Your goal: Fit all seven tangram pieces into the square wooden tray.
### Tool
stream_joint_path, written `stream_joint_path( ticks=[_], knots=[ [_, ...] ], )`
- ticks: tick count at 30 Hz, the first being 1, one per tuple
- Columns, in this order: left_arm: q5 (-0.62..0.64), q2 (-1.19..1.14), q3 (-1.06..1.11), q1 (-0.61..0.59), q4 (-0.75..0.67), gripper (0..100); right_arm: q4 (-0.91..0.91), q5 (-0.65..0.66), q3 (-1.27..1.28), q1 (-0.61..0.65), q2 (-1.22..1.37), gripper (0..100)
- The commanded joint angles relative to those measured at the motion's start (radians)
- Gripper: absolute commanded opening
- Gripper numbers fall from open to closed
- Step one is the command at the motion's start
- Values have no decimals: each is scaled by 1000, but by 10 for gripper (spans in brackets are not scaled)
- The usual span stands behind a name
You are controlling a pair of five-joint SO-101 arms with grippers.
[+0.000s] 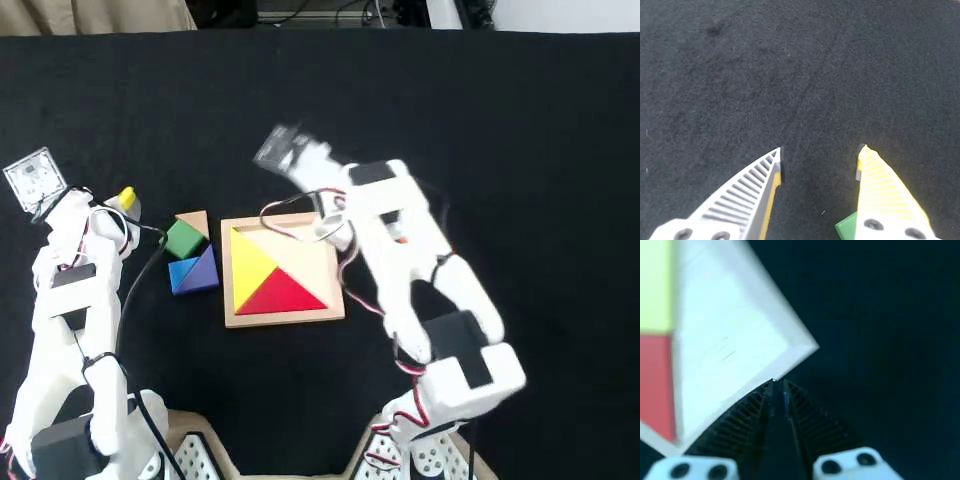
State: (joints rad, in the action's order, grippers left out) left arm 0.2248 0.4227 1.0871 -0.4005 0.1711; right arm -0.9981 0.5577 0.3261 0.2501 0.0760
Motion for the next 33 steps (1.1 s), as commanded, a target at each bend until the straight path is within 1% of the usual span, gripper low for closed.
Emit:
stream_joint_path(
  ticks=[1,3,5,8,10,12,15,17,19,24,26,30,33],
  knots=[
    [0,31,-13,-5,-20,245,-61,-365,-19,-89,-133,11],
    [0,29,-15,-2,-20,245,-75,-413,2,-115,-188,11],
    [-9,29,-12,27,-20,245,-25,-419,61,-129,-229,11],
    [-137,29,-7,88,-12,245,124,-420,188,-155,-262,11],
    [-180,29,2,113,-14,245,210,-422,254,-195,-280,11],
    [-170,29,1,114,-12,245,252,-434,275,-261,-303,11],
    [-158,29,-2,111,-12,245,261,-474,278,-376,-341,11],
    [-164,29,-2,120,-8,245,262,-500,285,-419,-346,11],
    [-172,29,-24,143,46,245,278,-500,306,-419,-329,11],
    [-288,-74,-188,237,311,245,318,-497,318,-362,-262,12],
    [-287,-157,-255,229,348,245,327,-503,318,-362,-246,12],
    [-288,-295,-354,173,361,245,377,-503,326,-362,-226,12],
    [-295,-310,-389,173,419,245,404,-503,326,-365,-200,12]
  ],
)
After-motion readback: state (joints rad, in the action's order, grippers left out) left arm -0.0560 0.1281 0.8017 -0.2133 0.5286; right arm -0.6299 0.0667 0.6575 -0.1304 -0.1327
